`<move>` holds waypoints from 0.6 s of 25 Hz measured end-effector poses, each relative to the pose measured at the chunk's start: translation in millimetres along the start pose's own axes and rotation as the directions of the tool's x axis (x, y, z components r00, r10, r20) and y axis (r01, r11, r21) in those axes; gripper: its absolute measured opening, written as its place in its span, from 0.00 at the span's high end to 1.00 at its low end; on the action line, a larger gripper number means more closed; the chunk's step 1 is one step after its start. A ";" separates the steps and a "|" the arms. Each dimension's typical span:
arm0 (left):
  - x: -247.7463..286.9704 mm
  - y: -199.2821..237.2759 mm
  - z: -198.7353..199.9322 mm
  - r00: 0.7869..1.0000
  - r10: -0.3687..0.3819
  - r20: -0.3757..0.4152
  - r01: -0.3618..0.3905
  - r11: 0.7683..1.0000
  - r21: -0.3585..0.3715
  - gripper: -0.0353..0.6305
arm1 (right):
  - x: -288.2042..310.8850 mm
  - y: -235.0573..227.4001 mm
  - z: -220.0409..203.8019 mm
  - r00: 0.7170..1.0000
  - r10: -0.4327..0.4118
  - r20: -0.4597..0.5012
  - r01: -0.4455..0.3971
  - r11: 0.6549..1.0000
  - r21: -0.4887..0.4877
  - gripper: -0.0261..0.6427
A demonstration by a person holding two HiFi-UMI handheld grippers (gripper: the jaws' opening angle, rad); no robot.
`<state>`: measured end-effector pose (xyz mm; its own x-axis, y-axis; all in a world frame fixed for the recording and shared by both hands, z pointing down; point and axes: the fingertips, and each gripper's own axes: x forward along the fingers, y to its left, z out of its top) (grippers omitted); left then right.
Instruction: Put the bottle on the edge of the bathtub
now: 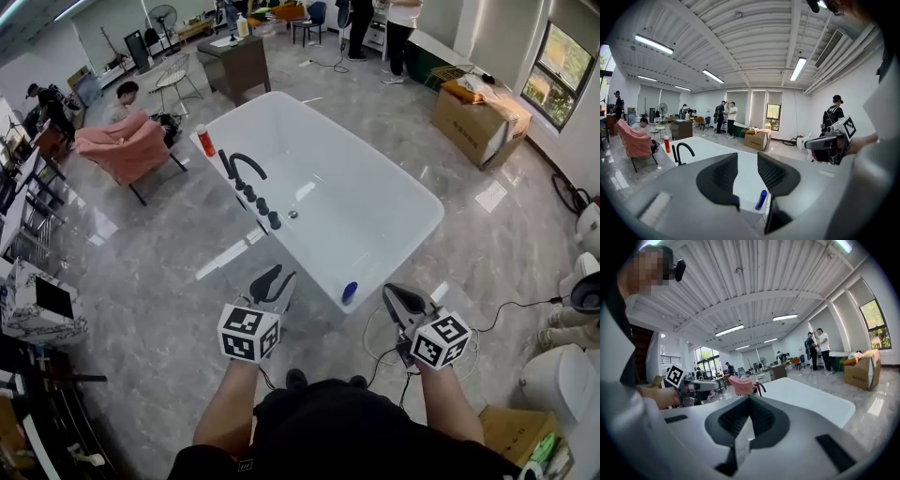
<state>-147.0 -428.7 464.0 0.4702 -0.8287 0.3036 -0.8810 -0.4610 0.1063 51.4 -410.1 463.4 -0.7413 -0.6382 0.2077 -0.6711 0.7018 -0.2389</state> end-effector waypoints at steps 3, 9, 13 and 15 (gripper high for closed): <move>-8.1 13.3 13.8 0.999 0.014 0.046 -0.012 0.999 -0.034 0.76 | -1.4 8.6 14.0 1.000 -0.005 0.018 0.006 0.997 -0.073 0.94; -14.5 19.9 26.9 0.997 0.022 0.077 -0.019 0.999 -0.031 0.79 | -1.5 16.2 24.3 0.999 -0.002 0.039 0.005 0.996 -0.090 0.94; -14.4 14.1 20.5 0.998 0.019 0.065 -0.017 0.999 -0.028 0.80 | -3.4 16.8 21.0 0.999 0.001 0.039 0.003 0.997 -0.083 0.94; -14.5 10.0 16.3 0.998 0.014 0.054 -0.013 0.999 -0.029 0.81 | -5.7 16.9 19.7 0.999 0.001 0.039 0.002 0.997 -0.078 0.94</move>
<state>-161.8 -426.5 445.2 0.4595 -0.8512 0.2535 -0.8882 -0.4408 0.1300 44.4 -400.9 439.5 -0.7413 -0.6490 0.1707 -0.6709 0.7232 -0.1639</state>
